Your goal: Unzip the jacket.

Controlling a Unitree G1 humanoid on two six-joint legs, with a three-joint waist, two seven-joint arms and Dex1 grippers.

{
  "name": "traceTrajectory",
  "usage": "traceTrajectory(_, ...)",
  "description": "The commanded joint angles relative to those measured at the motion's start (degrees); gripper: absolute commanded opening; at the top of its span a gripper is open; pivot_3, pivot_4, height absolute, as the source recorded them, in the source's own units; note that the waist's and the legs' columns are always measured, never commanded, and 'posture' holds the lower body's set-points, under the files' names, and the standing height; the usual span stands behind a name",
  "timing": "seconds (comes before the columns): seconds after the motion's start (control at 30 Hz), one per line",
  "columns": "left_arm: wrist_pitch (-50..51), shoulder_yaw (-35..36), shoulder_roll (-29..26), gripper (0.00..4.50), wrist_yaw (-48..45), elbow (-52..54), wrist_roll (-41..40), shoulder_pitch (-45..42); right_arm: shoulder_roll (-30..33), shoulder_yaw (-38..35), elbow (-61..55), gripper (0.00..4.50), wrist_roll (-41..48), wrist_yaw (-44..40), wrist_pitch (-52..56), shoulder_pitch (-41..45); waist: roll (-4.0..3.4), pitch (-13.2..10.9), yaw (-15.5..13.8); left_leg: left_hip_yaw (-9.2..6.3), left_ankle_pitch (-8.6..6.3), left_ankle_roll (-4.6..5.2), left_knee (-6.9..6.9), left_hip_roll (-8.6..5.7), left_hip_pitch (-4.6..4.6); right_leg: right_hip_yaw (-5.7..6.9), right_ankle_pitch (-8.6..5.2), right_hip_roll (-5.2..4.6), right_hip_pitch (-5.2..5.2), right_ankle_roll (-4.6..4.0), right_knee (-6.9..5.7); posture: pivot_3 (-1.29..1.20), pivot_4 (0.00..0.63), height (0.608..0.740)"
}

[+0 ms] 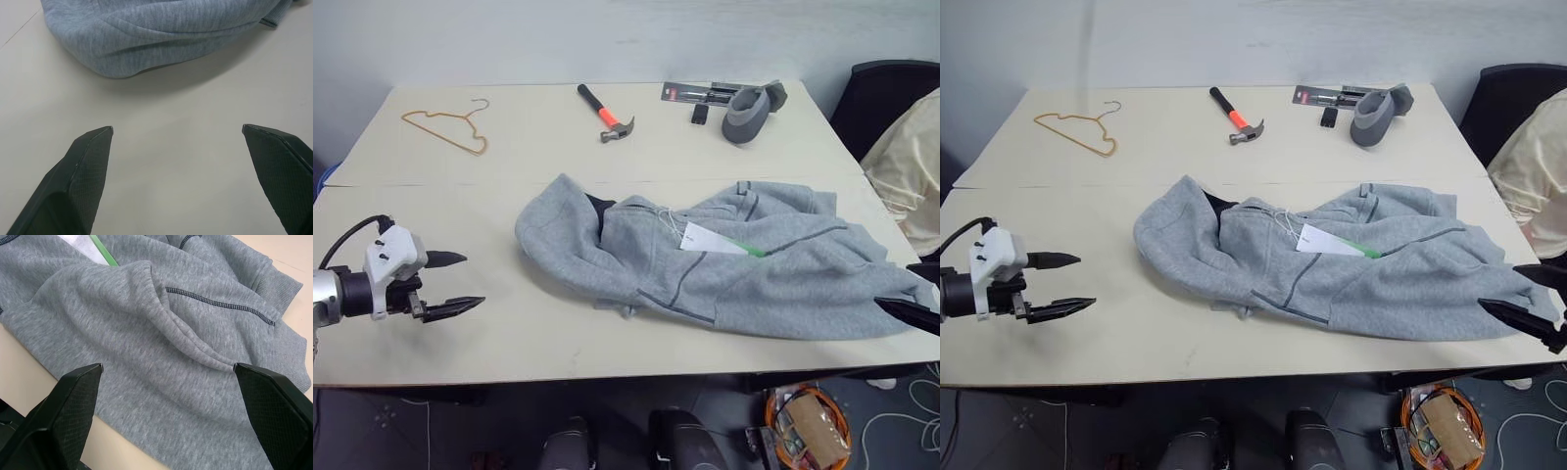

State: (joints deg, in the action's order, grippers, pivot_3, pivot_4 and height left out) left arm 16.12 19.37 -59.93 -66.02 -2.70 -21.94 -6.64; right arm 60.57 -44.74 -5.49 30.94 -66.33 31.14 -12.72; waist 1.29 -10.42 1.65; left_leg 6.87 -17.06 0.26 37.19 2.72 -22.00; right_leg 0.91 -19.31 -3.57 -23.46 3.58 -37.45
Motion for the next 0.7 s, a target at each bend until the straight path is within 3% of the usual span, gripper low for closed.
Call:
traceTrajectory(0.03,-0.9,0.1,0.2,4.46,0.4,1.3,-0.1,-1.1,-0.2,-1.3,-2.2,4.5,0.9,0.6,0.7,0.4,0.0,0.0,0.0,0.0,0.0,0.0,0.0,0.0,0.0,0.0,0.0,0.0,0.0,0.0,0.0,0.0,0.15,0.74)
traceTrajectory(0.7,6.2,-3.8,1.7,4.46,-1.3,4.8,-4.6,-6.3,-2.3,-3.5,-7.1,4.5,2.3,1.6,4.8,-3.0,0.01,0.0,-0.1,0.0,0.07,-0.12,0.08,0.0,0.0,0.0,0.01,0.06,0.01,0.01,-0.08,0.0,0.15,0.74)
